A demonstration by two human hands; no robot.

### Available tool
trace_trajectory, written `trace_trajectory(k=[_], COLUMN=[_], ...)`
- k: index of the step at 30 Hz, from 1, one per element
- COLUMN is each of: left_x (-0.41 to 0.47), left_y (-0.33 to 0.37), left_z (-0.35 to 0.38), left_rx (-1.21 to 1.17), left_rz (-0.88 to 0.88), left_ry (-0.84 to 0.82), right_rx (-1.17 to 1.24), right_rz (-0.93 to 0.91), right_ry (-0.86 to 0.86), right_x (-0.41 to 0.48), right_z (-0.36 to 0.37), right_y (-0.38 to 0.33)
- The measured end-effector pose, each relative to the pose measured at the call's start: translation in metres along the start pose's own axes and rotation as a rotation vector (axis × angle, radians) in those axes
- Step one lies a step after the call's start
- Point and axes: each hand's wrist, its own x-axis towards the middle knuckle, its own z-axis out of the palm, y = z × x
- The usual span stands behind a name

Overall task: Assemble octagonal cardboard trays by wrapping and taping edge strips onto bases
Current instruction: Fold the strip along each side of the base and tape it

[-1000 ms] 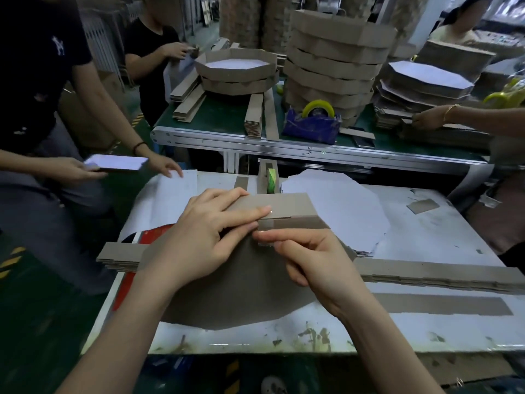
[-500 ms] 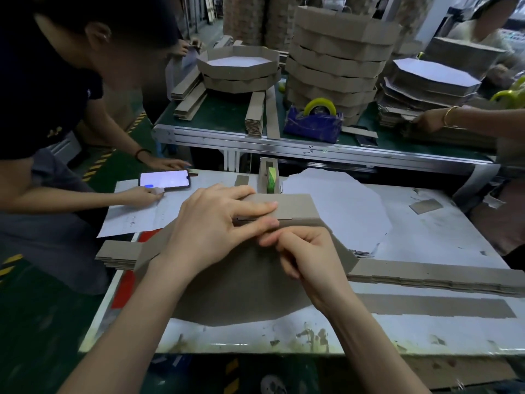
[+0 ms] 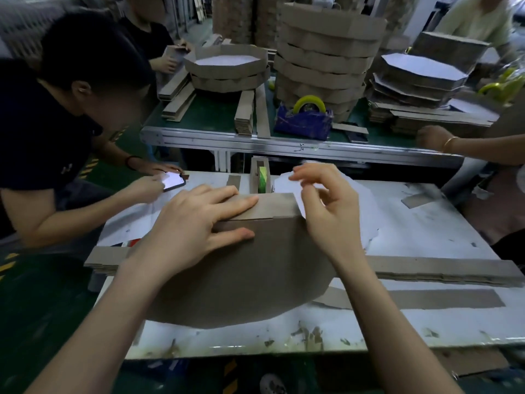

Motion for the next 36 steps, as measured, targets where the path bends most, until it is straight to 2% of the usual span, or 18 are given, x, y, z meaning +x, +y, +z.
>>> trace_trajectory(k=[2,5,8,10,13,16,18,22,24,29,36], left_x=[0.000,-0.001,0.010,0.025,0.044,0.053,0.052,0.038,0.028,0.015,-0.001], left_y=[0.000,0.000,0.015,0.038,0.063,0.068,0.069,0.063,0.057,0.037,0.022], left_z=[-0.001,-0.003,-0.006,-0.002,0.014,0.017,0.014,0.023,0.028,0.030,0.028], left_rx=[0.030,0.116,0.199,0.175,0.182,0.118,0.030,-0.217,-0.294,-0.279,-0.314], left_rz=[0.012,-0.045,-0.054,-0.019,0.051,0.095,0.109,0.053,0.035,-0.016,-0.104], left_ry=[-0.038,-0.211,-0.179,-0.110,-0.097,-0.077,0.003,0.025,0.055,0.122,0.063], right_rx=[-0.043,-0.105,-0.069,-0.036,-0.001,0.020,-0.009,-0.241,-0.330,-0.343,-0.347], right_rz=[0.118,0.250,0.235,0.224,0.269,0.345,0.380,0.293,0.276,0.298,0.209], right_ry=[-0.160,-0.351,-0.357,-0.354,-0.343,-0.354,-0.414,-0.722,-0.803,-0.781,-0.781], right_x=[0.009,0.008,0.003,0.002,0.002,0.005,0.011,0.026,0.031,0.042,0.052], right_z=[-0.001,-0.002,-0.002,-0.003,-0.011,-0.036,-0.058,-0.090,-0.093,-0.086,-0.067], right_y=[0.007,0.020,0.021,0.017,0.017,0.017,0.014,0.003,0.000,-0.005,-0.008])
